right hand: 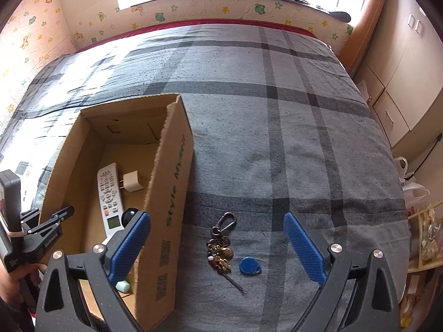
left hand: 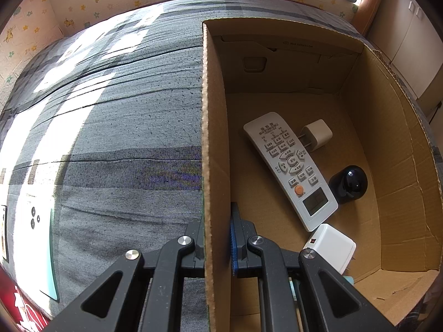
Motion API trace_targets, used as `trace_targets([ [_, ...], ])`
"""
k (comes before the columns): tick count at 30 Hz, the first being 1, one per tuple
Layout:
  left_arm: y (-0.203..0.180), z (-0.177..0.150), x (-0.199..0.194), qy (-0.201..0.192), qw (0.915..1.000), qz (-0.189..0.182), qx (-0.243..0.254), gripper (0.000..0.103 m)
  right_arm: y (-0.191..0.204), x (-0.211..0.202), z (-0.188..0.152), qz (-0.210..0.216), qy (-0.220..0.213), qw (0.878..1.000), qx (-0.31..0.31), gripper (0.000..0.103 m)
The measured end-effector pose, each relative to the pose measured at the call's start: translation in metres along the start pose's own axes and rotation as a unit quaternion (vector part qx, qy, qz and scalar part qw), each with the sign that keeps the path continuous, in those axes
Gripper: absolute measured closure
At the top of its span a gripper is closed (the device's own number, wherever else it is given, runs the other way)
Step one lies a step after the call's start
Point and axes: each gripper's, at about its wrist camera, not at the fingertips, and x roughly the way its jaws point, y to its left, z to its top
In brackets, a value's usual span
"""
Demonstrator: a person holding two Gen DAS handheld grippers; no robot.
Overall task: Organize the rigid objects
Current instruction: 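Move the right gripper back over the blue key fob on the bed, then grasp the blue key fob with the right gripper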
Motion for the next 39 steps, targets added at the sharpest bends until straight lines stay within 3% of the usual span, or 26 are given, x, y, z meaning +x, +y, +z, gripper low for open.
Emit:
trace_targets([
  [9, -0.004, 0.000, 0.000, 0.000, 1.0000, 0.004, 0.002, 0.092, -0.036, 0.030, -0.026, -0.024, 0.030, 0.999, 0.033, 0.004],
  [27, -0.009, 0.000, -0.001, -0.002, 0.9999, 0.009, 0.006, 0.092, -0.063, 0.094, -0.080, -0.042, 0.098, 0.992, 0.064, 0.006],
  [29, -0.008, -0.001, 0.000, -0.002, 0.9999, 0.009, 0.005, 0.092, -0.063, 0.098, -0.084, -0.042, 0.103, 0.992, 0.064, 0.012],
  [34, -0.008, 0.000, 0.000, -0.002, 0.9999, 0.012, 0.008, 0.092, -0.064, 0.105, -0.090, -0.042, 0.107, 0.991, 0.062, 0.014],
  [39, -0.008, 0.000, 0.000, -0.001, 0.9999, 0.012, 0.009, 0.092, -0.060, 0.110, -0.092, -0.044, 0.106, 0.992, 0.056, 0.029],
])
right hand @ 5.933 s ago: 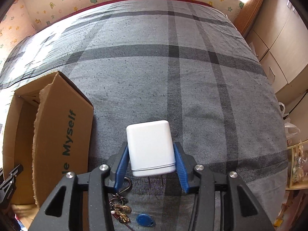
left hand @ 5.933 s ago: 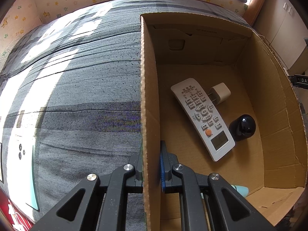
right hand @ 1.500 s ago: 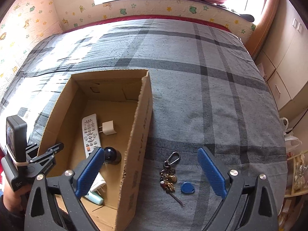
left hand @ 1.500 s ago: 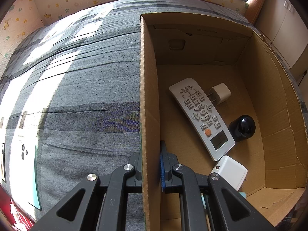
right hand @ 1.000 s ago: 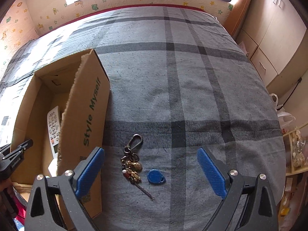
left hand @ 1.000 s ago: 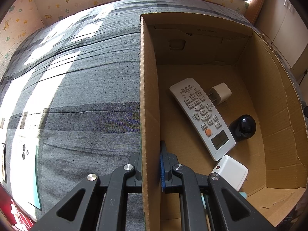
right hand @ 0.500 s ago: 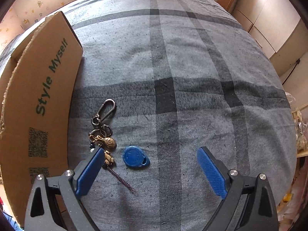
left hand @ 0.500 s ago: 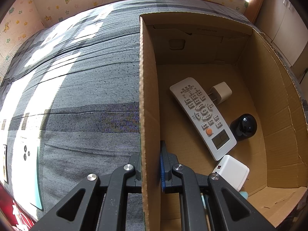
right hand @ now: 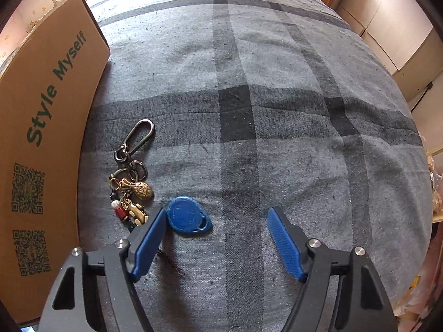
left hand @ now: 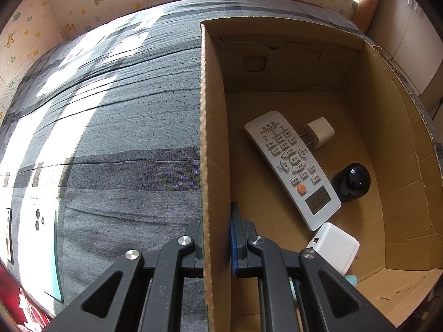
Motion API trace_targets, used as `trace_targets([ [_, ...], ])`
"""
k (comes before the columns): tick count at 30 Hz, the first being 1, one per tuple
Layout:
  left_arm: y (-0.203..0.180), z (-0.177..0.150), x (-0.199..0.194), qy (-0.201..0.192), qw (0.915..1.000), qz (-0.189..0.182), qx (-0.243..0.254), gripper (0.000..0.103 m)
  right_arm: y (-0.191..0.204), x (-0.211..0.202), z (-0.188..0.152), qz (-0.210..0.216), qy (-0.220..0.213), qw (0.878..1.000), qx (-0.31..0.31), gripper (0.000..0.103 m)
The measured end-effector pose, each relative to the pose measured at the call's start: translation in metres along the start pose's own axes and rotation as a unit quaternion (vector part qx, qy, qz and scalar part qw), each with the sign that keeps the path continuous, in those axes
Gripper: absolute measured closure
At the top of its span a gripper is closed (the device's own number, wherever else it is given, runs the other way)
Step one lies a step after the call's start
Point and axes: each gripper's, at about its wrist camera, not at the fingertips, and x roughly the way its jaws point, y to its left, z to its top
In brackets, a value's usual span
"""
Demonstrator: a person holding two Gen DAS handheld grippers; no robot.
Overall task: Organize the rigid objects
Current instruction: 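Grasp the blue key fob with the right gripper, then carry the blue key fob into the box beside the black object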
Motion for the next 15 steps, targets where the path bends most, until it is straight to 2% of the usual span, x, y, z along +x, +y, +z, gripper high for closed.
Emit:
trace_targets([
  [2, 0.000, 0.000, 0.000, 0.000, 1.0000, 0.000, 0.000, 0.092, 0.003, -0.001, 0.000, 0.005, -0.003, 1.000, -0.006, 0.052],
  [4, 0.000, 0.000, 0.001, 0.000, 1.0000, 0.000, 0.000, 0.092, 0.007, -0.004, 0.000, 0.008, -0.002, 1.000, -0.010, 0.069],
  [15, -0.001, 0.000, 0.002, -0.001, 1.0000, 0.000, 0.000, 0.092, 0.010, -0.012, 0.003, 0.010, -0.010, 1.000, -0.014, 0.069],
])
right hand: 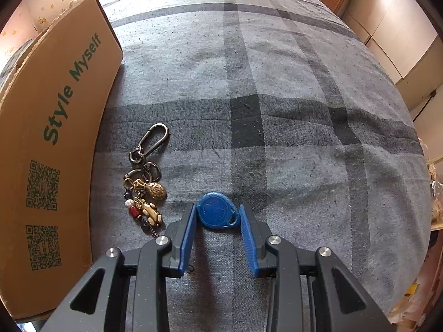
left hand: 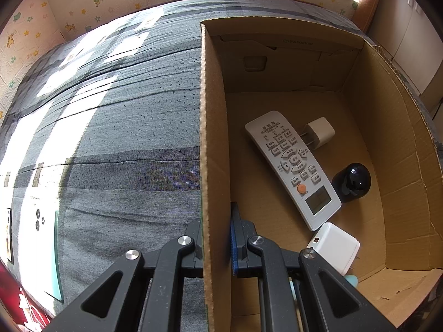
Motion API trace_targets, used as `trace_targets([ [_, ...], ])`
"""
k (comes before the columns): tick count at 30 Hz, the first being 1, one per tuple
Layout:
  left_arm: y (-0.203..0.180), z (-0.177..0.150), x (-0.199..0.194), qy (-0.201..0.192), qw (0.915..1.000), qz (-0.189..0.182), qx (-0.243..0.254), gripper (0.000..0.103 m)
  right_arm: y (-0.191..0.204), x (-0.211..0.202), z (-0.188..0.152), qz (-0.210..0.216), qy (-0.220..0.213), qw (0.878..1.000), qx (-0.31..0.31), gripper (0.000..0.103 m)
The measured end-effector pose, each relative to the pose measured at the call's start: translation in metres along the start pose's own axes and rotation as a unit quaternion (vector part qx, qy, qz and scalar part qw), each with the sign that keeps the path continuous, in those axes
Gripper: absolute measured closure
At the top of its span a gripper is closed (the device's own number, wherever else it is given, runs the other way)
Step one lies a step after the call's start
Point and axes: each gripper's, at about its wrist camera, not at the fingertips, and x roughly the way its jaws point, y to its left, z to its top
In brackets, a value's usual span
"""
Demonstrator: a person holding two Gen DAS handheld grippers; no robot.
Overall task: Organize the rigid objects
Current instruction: 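Carry the blue key fob into the box beside the black object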
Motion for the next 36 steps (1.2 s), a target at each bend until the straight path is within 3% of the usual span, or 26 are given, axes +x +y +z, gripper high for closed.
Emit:
trace_targets([
  [15, 0.000, -0.002, -0.001, -0.002, 1.0000, 0.000, 0.000, 0.092, 0.001, -0.042, 0.016, 0.004, -0.029, 1.000, -0.010, 0.069],
  [36, -0.001, -0.002, -0.001, -0.002, 1.0000, 0.000, 0.000, 0.092, 0.042, -0.114, 0.054, 0.027, -0.101, 0.993, -0.051, 0.069],
])
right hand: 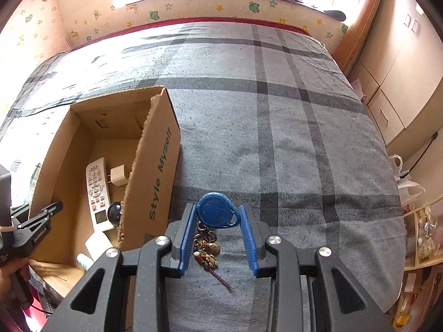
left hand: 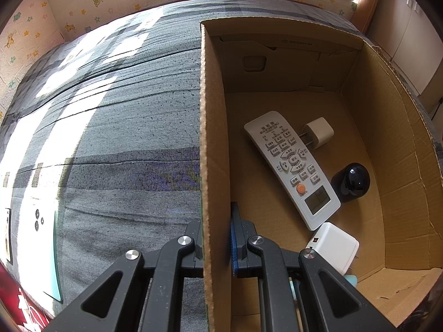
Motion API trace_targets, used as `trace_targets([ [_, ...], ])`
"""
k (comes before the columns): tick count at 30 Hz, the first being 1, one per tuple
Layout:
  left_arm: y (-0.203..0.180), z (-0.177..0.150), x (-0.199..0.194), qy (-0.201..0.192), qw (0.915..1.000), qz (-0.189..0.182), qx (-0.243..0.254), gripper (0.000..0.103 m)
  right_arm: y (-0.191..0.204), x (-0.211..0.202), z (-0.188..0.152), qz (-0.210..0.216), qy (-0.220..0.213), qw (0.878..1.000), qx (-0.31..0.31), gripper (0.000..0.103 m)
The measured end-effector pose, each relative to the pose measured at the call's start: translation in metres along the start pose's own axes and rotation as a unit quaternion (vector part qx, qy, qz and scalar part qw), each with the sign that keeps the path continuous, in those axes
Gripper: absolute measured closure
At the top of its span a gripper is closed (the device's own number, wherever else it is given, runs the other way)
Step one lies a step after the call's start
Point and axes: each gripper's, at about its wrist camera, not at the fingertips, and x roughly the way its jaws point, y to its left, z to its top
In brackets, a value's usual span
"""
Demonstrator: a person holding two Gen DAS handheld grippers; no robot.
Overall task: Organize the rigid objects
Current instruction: 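Carry the blue key fob into the box beside the black object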
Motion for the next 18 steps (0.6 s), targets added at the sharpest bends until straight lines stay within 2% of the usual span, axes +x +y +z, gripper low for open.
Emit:
trace_targets([
  [18, 0.000, 0.000, 0.000, 0.000, 1.0000, -0.001, -0.001, 0.092, 0.061, -0.013, 0.026, 0.038, -0.024, 0.997, -0.056, 0.069],
])
